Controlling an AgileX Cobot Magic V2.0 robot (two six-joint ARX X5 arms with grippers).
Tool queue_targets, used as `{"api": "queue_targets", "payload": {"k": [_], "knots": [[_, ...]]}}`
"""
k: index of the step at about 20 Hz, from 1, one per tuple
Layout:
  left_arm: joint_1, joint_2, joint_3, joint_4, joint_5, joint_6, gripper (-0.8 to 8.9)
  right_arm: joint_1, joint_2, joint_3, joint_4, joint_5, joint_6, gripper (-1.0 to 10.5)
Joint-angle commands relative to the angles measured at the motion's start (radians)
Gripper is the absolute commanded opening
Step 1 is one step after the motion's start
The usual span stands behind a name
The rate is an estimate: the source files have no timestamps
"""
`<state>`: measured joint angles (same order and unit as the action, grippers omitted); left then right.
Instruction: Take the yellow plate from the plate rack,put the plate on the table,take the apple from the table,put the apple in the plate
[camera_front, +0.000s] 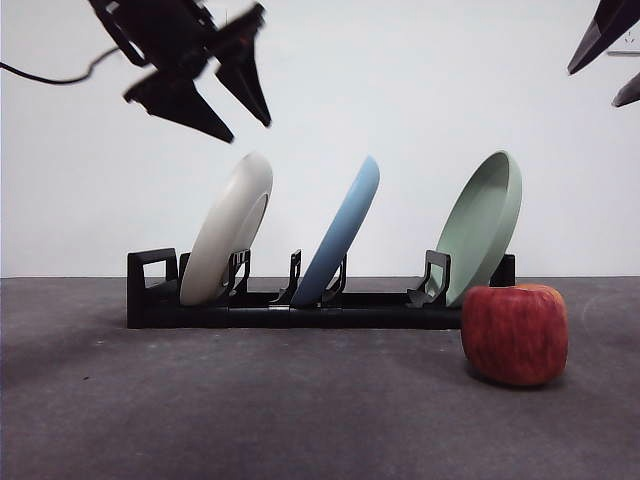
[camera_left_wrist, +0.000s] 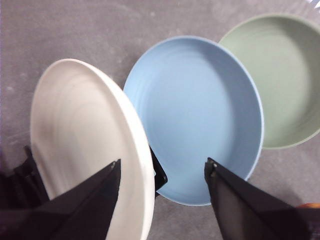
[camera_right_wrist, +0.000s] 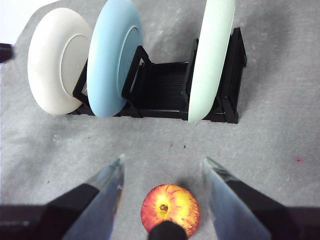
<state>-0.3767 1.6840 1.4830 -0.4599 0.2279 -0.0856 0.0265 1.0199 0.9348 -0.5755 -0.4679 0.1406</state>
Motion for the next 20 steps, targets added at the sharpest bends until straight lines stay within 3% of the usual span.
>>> {"api": "queue_targets", "payload": {"k": [1,4,7,12,20], "knots": [[-0.004,0.049,0.011,0.003,-0.019,0.021,2.8,0.002,0.001,0.003,0.006,0.002,-0.011,2.6],[-0.004,0.079,0.011,0.003,-0.021,0.036,2.31,0.002,0.001,0.003,0.006,0.002,-0.011,2.6],[-0.003,0.08,0.011,0.016,-0.021,0.039,-0.14,0.002,0.001,0.003,0.006,0.003,-0.011,2.6],[-0.01,0.062,0.046,-0.043,-0.014,0.039,-0.09,0.002,0.001,0.003,0.006,0.003,-0.011,2.6],[-0.078,-0.101,0.285,-0.557,-0.01,0.17,-0.09,0.002,0.001,0.003,0.017,0.003,-0.011,2.6]]}}
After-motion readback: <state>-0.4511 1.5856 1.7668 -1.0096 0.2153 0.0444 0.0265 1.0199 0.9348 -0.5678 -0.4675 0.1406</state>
